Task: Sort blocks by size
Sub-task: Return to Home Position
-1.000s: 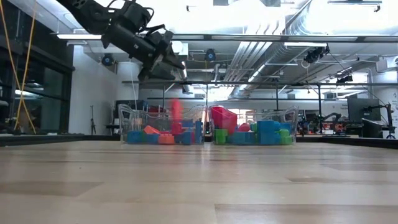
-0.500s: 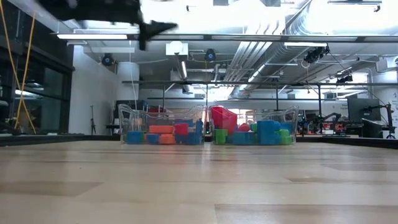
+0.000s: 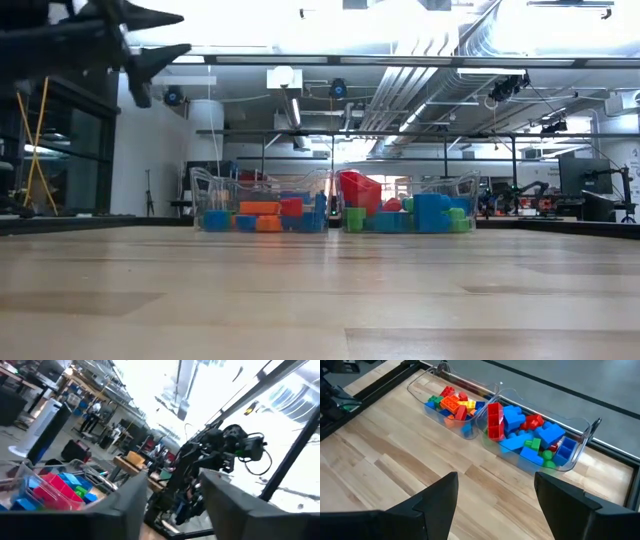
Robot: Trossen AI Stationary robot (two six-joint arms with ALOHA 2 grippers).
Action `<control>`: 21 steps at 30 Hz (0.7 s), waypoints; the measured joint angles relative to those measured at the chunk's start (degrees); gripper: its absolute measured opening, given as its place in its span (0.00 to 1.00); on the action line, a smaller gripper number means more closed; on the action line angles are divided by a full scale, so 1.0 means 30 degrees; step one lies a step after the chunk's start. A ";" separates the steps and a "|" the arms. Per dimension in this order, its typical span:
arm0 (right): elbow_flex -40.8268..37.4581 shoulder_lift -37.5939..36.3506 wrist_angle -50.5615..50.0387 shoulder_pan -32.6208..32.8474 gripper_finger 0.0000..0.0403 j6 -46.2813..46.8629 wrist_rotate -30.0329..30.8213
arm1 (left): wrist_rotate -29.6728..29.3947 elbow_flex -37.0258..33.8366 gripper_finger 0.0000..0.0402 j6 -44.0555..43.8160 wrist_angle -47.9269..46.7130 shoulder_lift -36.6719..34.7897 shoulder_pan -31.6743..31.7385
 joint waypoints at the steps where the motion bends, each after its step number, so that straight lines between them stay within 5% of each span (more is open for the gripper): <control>1: 0.0000 0.0000 0.0000 0.0059 0.64 0.0000 -0.0118 | 0.0008 -0.0332 0.39 -0.0159 -0.0048 -0.0527 -0.0083; 7: 0.0000 0.0000 0.0008 0.0810 0.56 0.0004 -0.2291 | 0.0047 -0.1370 0.03 -0.0132 -0.1387 -0.2045 -0.1089; 12: -0.0629 -0.0203 0.0272 0.2394 0.29 0.0937 -0.4134 | 0.0072 -0.1370 0.02 0.0615 -0.1344 -0.2038 -0.2463; 15: -0.3488 -0.1312 0.1280 0.4228 0.07 0.3561 -0.4341 | 0.0072 -0.1370 0.01 0.0587 -0.1366 -0.2038 -0.3088; 18: -0.7685 -0.3557 0.4305 0.6024 0.04 0.6639 -0.3200 | 0.0073 -0.1370 0.03 -0.0493 -0.1366 -0.2034 -0.3360; 21: -1.1899 -0.6469 0.9064 0.6521 0.03 0.6607 -0.0049 | 0.0072 -0.1370 0.04 -0.0764 -0.1379 -0.2030 -0.3403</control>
